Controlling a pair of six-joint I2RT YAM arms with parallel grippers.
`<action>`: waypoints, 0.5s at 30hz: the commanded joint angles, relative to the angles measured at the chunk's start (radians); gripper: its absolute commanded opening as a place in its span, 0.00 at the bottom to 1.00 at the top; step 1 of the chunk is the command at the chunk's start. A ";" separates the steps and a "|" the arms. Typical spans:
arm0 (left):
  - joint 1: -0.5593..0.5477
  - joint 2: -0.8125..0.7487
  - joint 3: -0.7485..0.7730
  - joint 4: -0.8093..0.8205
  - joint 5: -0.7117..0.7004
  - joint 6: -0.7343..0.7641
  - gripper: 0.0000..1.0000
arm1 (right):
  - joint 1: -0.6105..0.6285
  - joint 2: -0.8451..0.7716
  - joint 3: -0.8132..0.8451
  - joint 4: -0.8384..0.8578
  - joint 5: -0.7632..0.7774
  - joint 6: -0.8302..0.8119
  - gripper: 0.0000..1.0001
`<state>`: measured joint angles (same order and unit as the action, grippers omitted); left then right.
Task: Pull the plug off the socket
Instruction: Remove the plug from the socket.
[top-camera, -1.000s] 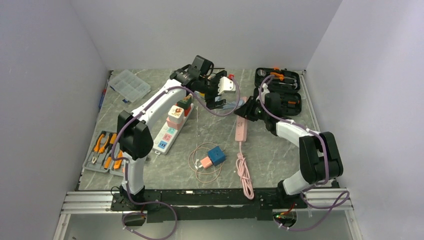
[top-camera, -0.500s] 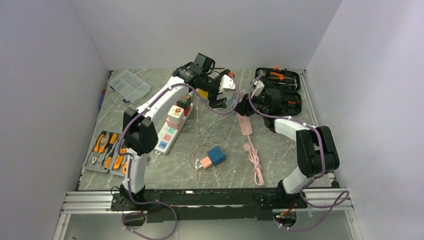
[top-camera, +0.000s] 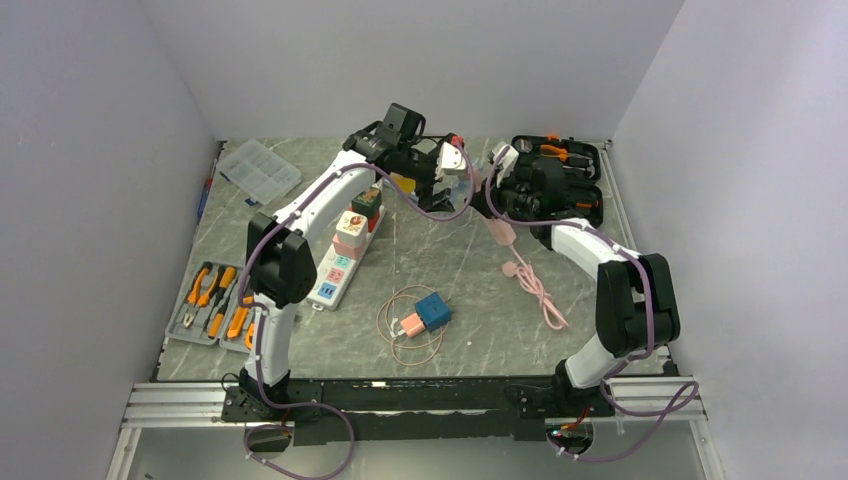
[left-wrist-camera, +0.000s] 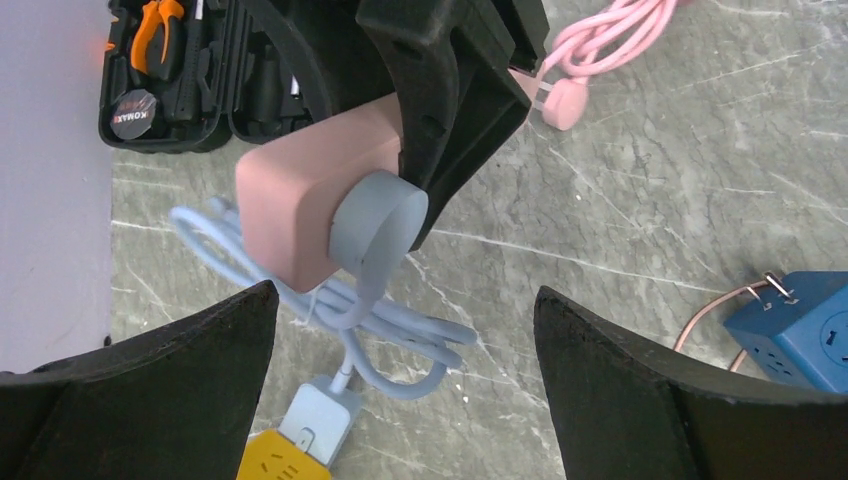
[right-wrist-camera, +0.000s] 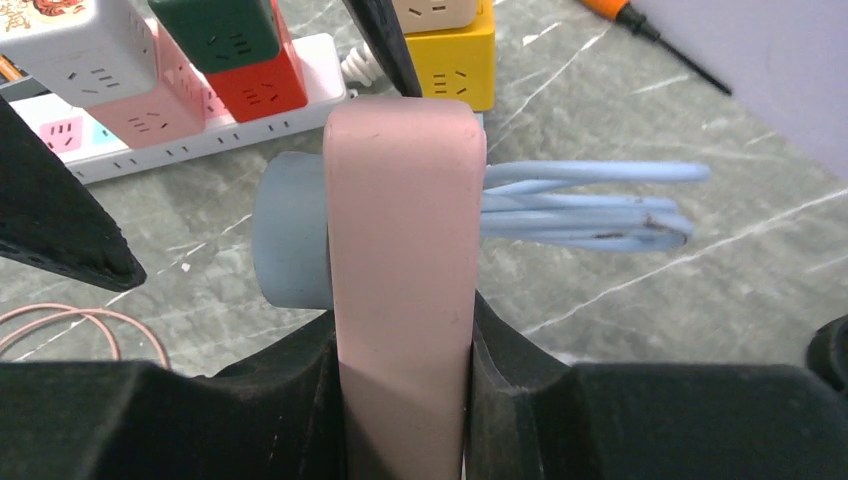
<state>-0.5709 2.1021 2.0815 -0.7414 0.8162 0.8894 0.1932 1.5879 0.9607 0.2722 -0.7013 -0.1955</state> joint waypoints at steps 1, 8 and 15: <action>0.011 0.012 0.022 0.037 0.064 -0.031 0.99 | -0.011 -0.080 0.062 0.144 -0.091 -0.098 0.00; 0.014 0.027 0.001 0.129 0.075 -0.103 0.99 | -0.012 -0.142 -0.013 0.193 -0.128 -0.143 0.00; 0.016 0.078 0.068 0.089 0.116 -0.108 0.99 | -0.017 -0.171 -0.029 0.237 -0.167 -0.125 0.00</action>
<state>-0.5568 2.1437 2.0941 -0.6476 0.8665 0.7971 0.1844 1.4879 0.9085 0.3077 -0.7757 -0.2882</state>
